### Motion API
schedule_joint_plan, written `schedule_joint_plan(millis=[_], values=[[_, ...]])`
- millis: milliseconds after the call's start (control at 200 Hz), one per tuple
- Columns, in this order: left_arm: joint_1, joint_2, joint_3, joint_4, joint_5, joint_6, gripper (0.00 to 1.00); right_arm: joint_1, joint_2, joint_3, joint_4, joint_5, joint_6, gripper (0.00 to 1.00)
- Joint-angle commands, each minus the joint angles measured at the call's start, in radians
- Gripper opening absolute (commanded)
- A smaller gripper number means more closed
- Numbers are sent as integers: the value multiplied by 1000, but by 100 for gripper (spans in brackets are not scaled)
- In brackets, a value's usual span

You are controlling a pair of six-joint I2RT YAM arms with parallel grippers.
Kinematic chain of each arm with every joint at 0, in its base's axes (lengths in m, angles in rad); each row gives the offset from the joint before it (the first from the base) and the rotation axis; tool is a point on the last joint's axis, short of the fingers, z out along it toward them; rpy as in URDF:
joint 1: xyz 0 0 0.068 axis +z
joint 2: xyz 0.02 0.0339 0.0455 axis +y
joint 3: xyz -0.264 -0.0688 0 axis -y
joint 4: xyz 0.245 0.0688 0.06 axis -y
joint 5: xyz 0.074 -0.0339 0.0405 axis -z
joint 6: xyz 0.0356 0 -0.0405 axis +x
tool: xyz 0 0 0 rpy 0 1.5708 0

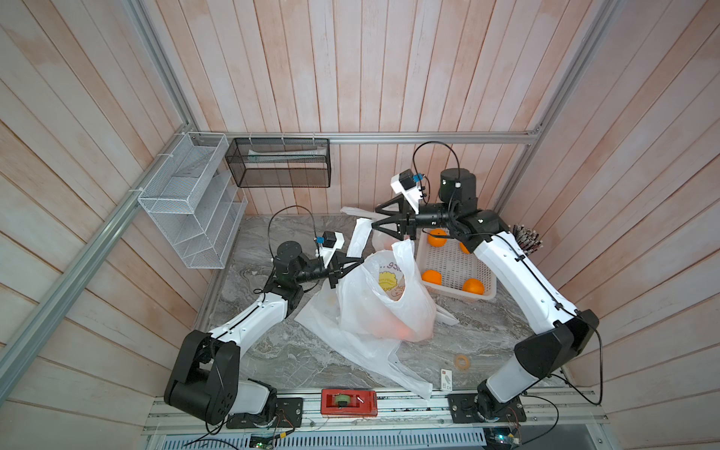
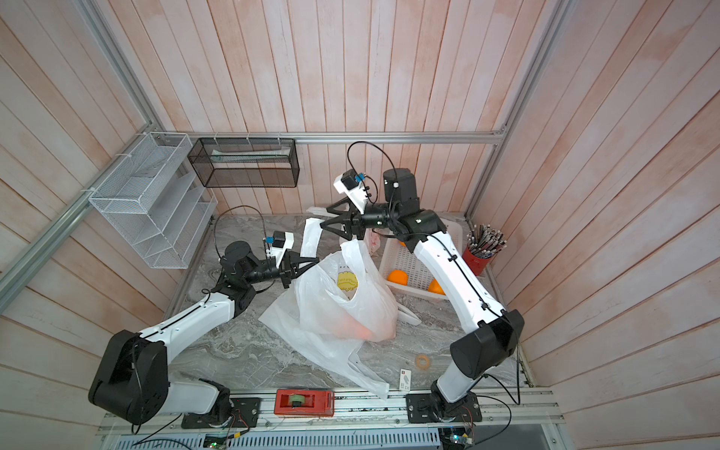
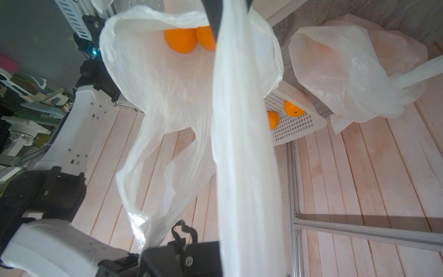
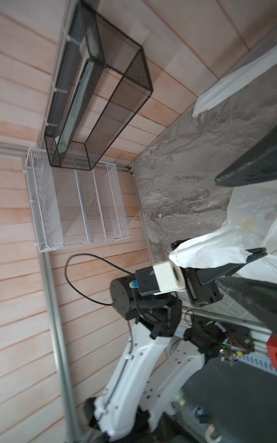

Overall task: Place the oranges into plastic bags & tie knots
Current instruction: Adjust the plastic bag, then tie the plastic bag to the plastic bag.

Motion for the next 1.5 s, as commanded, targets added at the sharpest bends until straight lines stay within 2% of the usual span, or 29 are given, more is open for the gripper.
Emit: schedule_joint_plan(millis=[0, 55, 75, 200, 290, 440, 600, 860, 1055, 1180, 1285, 1450, 1495], values=[[3, -7, -27, 51, -64, -37, 0, -74, -105, -7, 137, 12, 119, 82], [4, -4, -30, 54, -84, -44, 0, -107, -154, -60, 166, 9, 117, 97], [4, -4, -32, 55, -89, -46, 0, -118, -174, -84, 176, 15, 113, 98], [9, -2, -37, 70, -118, -62, 0, -217, -319, -280, 289, 25, 130, 98], [11, 3, -31, 71, -140, -71, 0, -288, -434, -436, 385, -41, 140, 98], [11, 8, -30, 75, -150, -76, 0, -303, -628, -697, 461, -44, 70, 98], [11, 17, -29, 85, -133, -79, 0, -321, -709, -900, 535, -12, 34, 98], [11, 21, -24, 82, -130, -77, 0, -339, -617, -997, 661, -61, 54, 98], [11, 19, -23, 76, -125, -77, 0, -339, -493, -973, 766, -118, 90, 98], [11, 19, -21, 74, -125, -76, 0, -324, -417, -949, 852, -209, 142, 98], [11, 17, -24, 73, -126, -77, 0, -298, -384, -930, 833, -207, 105, 98], [11, 19, -23, 71, -121, -72, 0, -282, -308, -906, 917, -213, 149, 98], [11, 21, -23, 74, -121, -73, 0, -274, -287, -885, 911, -249, 146, 98]])
